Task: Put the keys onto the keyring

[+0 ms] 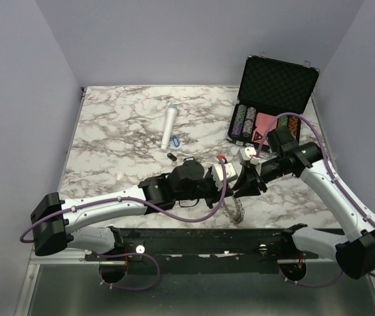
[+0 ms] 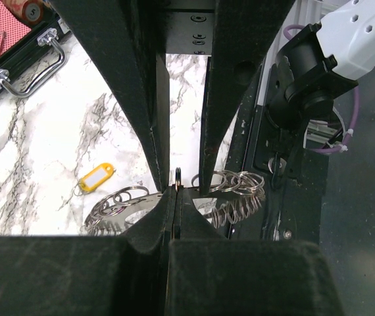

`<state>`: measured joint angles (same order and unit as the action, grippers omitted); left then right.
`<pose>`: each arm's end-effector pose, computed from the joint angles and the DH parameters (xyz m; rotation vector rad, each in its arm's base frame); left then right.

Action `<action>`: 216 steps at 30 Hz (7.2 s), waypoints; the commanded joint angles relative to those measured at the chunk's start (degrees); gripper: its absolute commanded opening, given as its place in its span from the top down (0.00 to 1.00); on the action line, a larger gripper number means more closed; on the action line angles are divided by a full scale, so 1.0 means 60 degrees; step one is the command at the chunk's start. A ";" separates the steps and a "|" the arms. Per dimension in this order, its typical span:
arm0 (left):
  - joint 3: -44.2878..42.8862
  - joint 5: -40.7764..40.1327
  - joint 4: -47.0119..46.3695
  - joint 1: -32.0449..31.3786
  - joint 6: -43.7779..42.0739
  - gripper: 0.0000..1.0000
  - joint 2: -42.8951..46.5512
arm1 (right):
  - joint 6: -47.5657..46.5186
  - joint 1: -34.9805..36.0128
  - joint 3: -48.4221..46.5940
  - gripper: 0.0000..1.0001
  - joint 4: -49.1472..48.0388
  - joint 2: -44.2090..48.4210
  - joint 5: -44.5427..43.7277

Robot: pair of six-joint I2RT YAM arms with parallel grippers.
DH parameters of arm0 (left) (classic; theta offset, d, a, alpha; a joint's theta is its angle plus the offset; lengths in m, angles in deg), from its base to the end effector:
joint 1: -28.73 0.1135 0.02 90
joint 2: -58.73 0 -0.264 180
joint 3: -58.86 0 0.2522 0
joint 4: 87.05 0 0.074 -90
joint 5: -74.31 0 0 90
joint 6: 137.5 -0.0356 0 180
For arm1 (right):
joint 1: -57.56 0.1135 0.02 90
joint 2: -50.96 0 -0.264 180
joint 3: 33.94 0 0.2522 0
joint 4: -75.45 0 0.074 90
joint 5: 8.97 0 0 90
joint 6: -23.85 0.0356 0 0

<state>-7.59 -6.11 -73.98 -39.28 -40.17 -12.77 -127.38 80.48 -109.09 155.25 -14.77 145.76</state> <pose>0.1035 -0.2722 0.3077 1.1267 1.6820 -1.0293 0.1627 0.1037 0.3114 -1.6528 1.4711 1.1920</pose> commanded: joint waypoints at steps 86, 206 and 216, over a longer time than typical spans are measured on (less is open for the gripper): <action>0.5706 0.0175 -0.8045 -0.0076 -0.0460 0.43 0.3144 | -0.3710 -0.0055 -0.0418 1.00 0.2543 0.0160 0.1121; 0.4591 -0.1436 -0.8879 -0.0823 -0.1266 0.85 0.0286 | -0.3227 -0.0216 -0.0536 1.00 0.2162 -0.0104 0.1604; 0.4606 -0.1465 -0.8791 -0.0824 -0.1266 0.84 0.0316 | -0.3227 -0.0231 -0.0550 1.00 0.2162 -0.0133 0.1619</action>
<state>19.29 -12.93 -127.20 -44.11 -48.10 -11.68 -147.14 79.41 -110.44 165.59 -16.13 151.92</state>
